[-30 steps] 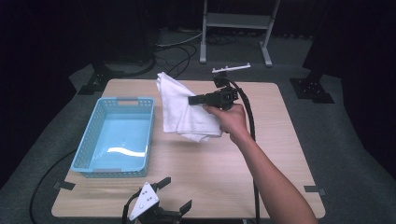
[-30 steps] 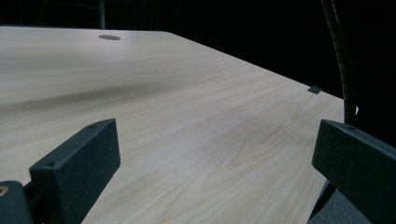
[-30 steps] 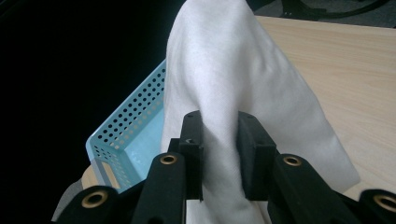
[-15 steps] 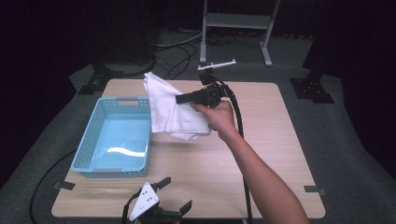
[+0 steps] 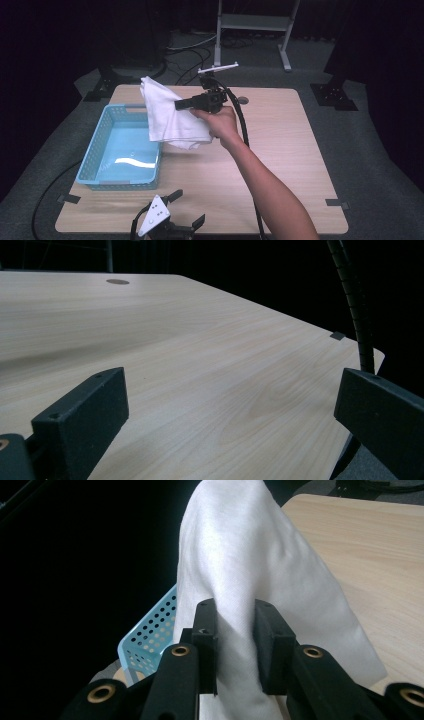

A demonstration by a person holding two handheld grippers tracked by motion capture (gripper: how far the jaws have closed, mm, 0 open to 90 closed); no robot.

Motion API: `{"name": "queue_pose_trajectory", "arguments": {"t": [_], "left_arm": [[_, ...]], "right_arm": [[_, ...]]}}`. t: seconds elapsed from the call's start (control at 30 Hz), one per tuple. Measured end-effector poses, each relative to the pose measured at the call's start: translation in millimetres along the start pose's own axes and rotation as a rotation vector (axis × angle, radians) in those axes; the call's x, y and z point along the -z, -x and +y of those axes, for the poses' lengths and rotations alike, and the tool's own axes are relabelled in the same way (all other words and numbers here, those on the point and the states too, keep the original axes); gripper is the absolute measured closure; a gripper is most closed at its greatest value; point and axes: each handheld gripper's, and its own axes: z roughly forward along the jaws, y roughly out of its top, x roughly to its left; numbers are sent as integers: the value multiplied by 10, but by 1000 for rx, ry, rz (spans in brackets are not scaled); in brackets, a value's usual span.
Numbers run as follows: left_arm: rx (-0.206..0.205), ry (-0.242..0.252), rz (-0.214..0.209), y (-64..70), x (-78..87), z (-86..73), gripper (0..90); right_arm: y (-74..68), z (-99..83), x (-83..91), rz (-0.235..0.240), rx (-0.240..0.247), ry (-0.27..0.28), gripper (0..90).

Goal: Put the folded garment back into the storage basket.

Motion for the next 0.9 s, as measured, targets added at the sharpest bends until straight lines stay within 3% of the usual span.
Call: {"name": "queue_pose_trajectory", "arguments": {"t": [0.37, 0.9], "left_arm": [[-15, -13, -8, 38, -22, -7, 6], [-12, -8, -3, 25, -13, -2, 6]], "right_arm": [[-28, 23, -135, 28, -22, 7, 740], [-163, 106, -350, 35, 3, -36, 740]]}}
